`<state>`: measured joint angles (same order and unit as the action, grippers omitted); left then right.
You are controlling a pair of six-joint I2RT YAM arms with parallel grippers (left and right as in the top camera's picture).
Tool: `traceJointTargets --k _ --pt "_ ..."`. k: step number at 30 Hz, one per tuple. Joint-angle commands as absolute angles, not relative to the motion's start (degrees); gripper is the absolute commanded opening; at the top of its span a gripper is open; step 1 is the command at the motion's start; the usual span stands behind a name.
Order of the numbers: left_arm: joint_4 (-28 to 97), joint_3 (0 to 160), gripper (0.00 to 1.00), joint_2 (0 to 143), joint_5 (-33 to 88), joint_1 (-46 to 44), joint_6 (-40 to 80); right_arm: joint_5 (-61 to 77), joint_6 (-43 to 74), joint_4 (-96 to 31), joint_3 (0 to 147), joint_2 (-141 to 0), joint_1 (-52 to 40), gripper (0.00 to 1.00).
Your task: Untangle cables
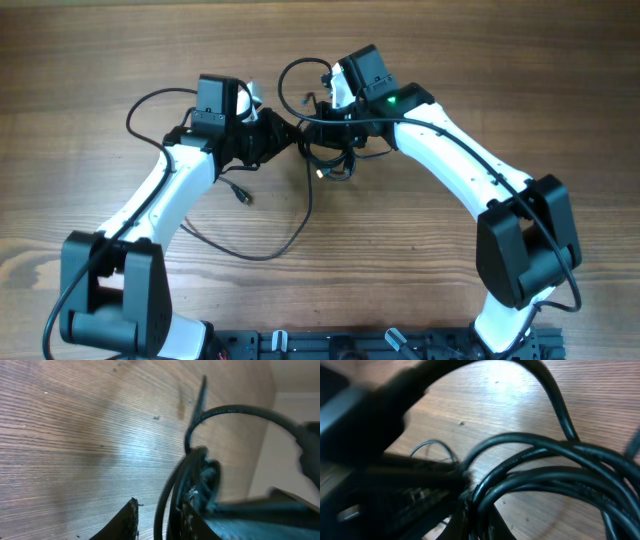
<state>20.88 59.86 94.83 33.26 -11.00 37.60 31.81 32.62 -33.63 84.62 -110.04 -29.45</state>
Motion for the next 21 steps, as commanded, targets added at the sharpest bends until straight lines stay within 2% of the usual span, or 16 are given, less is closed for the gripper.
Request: traceJointTargets --k 1,3,5,6,13,21 --pt "20.6 59.8 0.28 96.0 29.7 -11.5 38.2 36.3 30.4 -33.1 85.4 -109.0 -29.9 0.04" --pt "20.3 59.8 0.28 96.0 29.7 -11.5 38.2 37.6 29.9 -33.1 85.4 -108.7 -29.9 0.04" --pt "20.3 59.8 0.09 96.0 30.0 -11.5 38.2 38.7 29.7 -33.0 85.4 -108.4 -29.9 0.04" --pt "20.3 59.8 0.04 96.0 30.4 -11.5 38.2 38.7 29.8 -33.1 85.4 -108.1 -29.9 0.04" --pt "20.6 59.8 0.04 96.0 32.6 -11.5 39.9 35.2 33.2 -30.9 85.4 -106.8 -27.6 0.04" --pt "23.9 59.8 0.04 96.0 32.9 -11.5 39.6 52.5 39.3 -16.4 85.4 -106.6 -22.8 0.04"
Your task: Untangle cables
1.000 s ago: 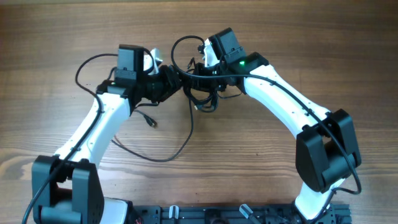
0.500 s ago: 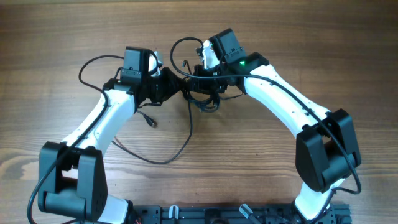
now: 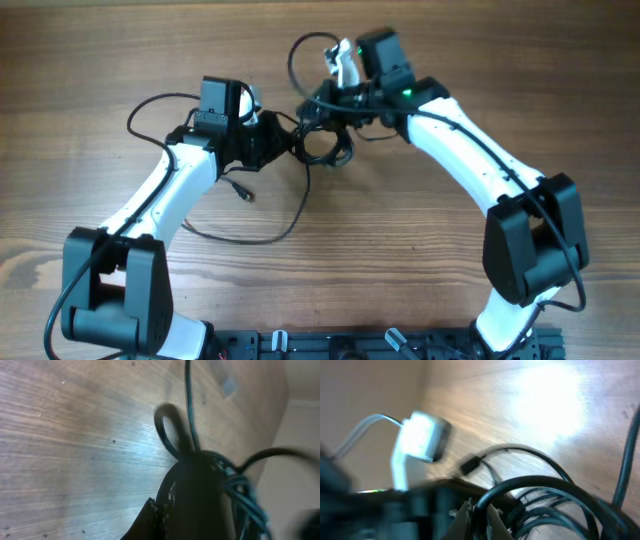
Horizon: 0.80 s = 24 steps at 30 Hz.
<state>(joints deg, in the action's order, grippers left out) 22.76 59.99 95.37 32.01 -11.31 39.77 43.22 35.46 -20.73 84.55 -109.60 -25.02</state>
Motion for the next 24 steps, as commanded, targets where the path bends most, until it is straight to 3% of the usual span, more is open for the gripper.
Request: traceJointTargets --k 1,5,13,19,24 --pt "24.2 59.8 0.04 96.0 32.9 -11.5 39.4 55.2 40.9 -13.8 85.4 -106.6 -21.7 0.04" --pt "24.3 59.8 0.04 96.0 32.9 -11.5 39.4 60.5 44.6 -9.1 85.4 -106.5 -17.0 0.04" --pt "26.9 59.8 0.04 96.0 30.0 -11.5 37.7 53.6 44.7 -11.6 92.3 -105.5 -9.4 0.05" --pt "30.9 59.8 0.04 96.0 25.3 -11.5 34.6 36.6 31.4 -34.1 106.2 -105.1 -8.5 0.05" --pt "33.3 59.8 0.04 96.0 22.2 -11.5 31.8 22.0 24.0 -53.8 107.8 -105.5 -12.4 0.05"
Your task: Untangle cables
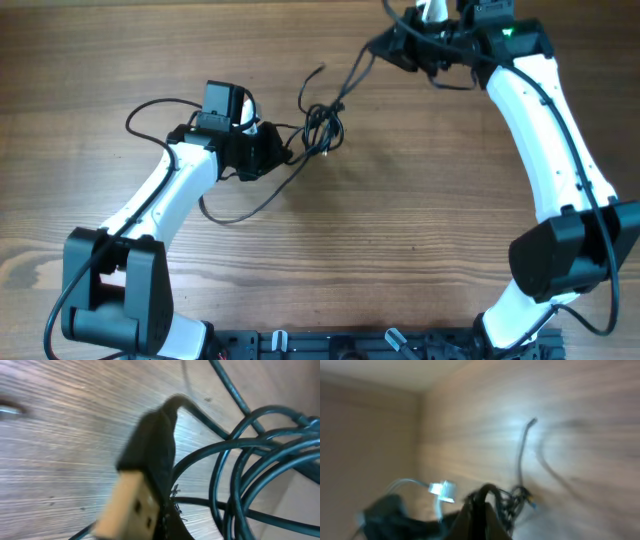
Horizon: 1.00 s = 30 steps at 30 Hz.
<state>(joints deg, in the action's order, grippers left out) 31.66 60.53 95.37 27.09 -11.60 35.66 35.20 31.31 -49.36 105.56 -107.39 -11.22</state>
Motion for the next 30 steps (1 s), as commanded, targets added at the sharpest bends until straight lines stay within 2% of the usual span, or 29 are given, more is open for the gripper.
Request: traceJointTargets --k 1,7,9,11,12,13,15,16,21,24,26,30 --pt "33.2 59.8 0.04 96.0 22.2 -11.5 31.8 21.3 23.1 -55.9 107.4 -105.6 -13.5 0.05" --pt "33.3 59.8 0.04 96.0 21.9 -11.5 31.7 14.5 24.3 -62.2 101.3 -106.2 -20.9 0.07" --pt "33.4 59.8 0.04 96.0 21.9 -11.5 31.7 14.4 26.1 -60.6 97.8 -106.6 -21.9 0.16" --pt "33.6 59.8 0.04 96.0 22.0 -11.5 31.7 14.5 27.2 -58.6 95.2 -106.6 -21.9 0.37" --pt "33.7 59.8 0.04 96.0 22.0 -11.5 31.7 14.5 27.1 -58.0 94.7 -106.6 -21.9 0.44" --pt "33.7 59.8 0.04 96.0 22.0 -11.5 31.7 14.6 27.1 -57.4 94.5 -106.6 -21.9 0.57" --pt "33.7 59.8 0.04 96.0 22.0 -11.5 31.7 15.8 27.1 -57.0 94.4 -106.6 -22.0 0.72" --pt "33.7 59.8 0.04 96.0 22.0 -11.5 31.7 17.3 27.1 -57.0 94.4 -106.6 -22.1 0.76" --pt "33.7 59.8 0.04 96.0 22.0 -11.5 31.7 20.5 29.2 -55.2 93.5 -106.7 -24.3 0.75" --pt "33.7 59.8 0.04 96.0 22.0 -11.5 31.7 20.7 33.7 -50.8 90.0 -107.2 -26.5 0.67" --pt "33.7 59.8 0.04 96.0 22.0 -11.5 31.9 24.1 35.5 -45.2 85.9 -107.8 -27.7 0.62" --pt "33.7 59.8 0.04 96.0 22.0 -11.5 32.5 28.0 39.6 -33.9 79.9 -108.4 -29.6 0.59"
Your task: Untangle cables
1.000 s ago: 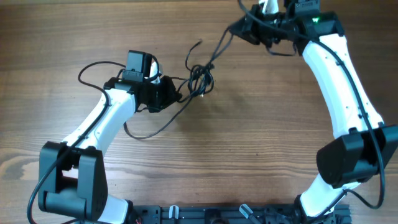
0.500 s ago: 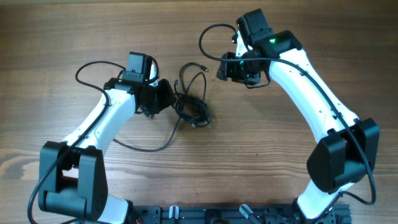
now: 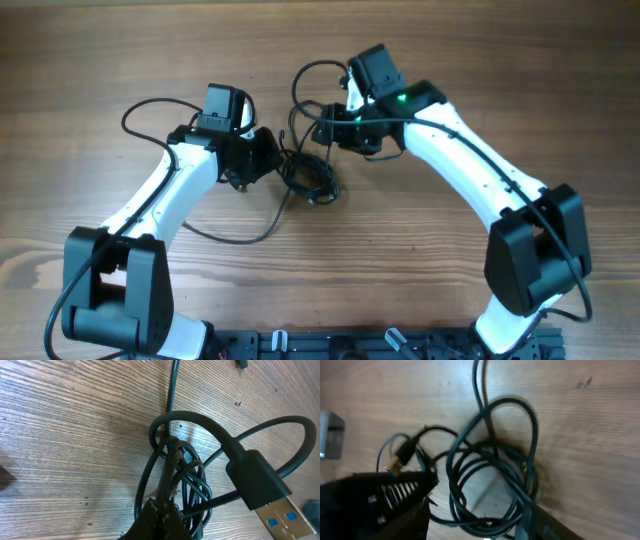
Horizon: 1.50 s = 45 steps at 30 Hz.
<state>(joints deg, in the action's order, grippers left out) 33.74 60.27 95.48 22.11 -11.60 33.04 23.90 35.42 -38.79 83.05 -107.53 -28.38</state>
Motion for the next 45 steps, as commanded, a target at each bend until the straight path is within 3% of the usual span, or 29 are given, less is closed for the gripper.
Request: traceJointTargets --k 1,6,9,12,18,23,28,34,39,43,45 --pt "33.7 59.8 0.04 96.0 22.0 -11.5 32.8 27.9 40.4 -32.2 79.2 -108.5 -30.2 0.59" --pt "33.8 59.8 0.04 96.0 22.0 -11.5 33.5 27.0 45.1 -26.6 78.0 -112.4 -33.3 0.49" --pt "33.7 59.8 0.04 96.0 22.0 -11.5 33.5 27.0 45.2 -25.7 78.0 -116.3 -34.2 0.33" --pt "33.8 59.8 0.04 96.0 22.0 -11.5 33.5 27.0 44.9 -25.4 78.0 -116.6 -34.0 0.05" --pt "34.7 59.8 0.04 96.0 20.2 -11.5 33.5 34.8 39.1 -27.1 79.5 -104.7 -25.0 0.04" --pt "35.6 59.8 0.04 96.0 19.4 -11.5 33.4 43.3 39.5 -26.9 79.7 -87.2 -9.2 0.05" --pt "35.6 59.8 0.04 96.0 19.1 -11.5 33.4 49.7 42.7 -24.6 79.7 -78.8 5.6 0.04" --pt "36.1 59.8 0.04 96.0 18.0 -11.5 33.5 62.7 50.5 -14.9 79.7 -79.5 18.8 0.04" --pt "37.9 59.8 0.04 96.0 13.8 -11.4 33.4 71.3 64.6 4.8 79.7 -85.0 28.3 0.05" --pt "38.2 59.8 0.04 96.0 9.3 -10.8 33.4 76.6 59.2 0.9 79.6 -90.1 27.9 0.04" --pt "38.0 59.8 0.04 96.0 7.1 -9.8 33.4 72.6 46.8 -13.8 79.6 -92.0 23.4 0.04"
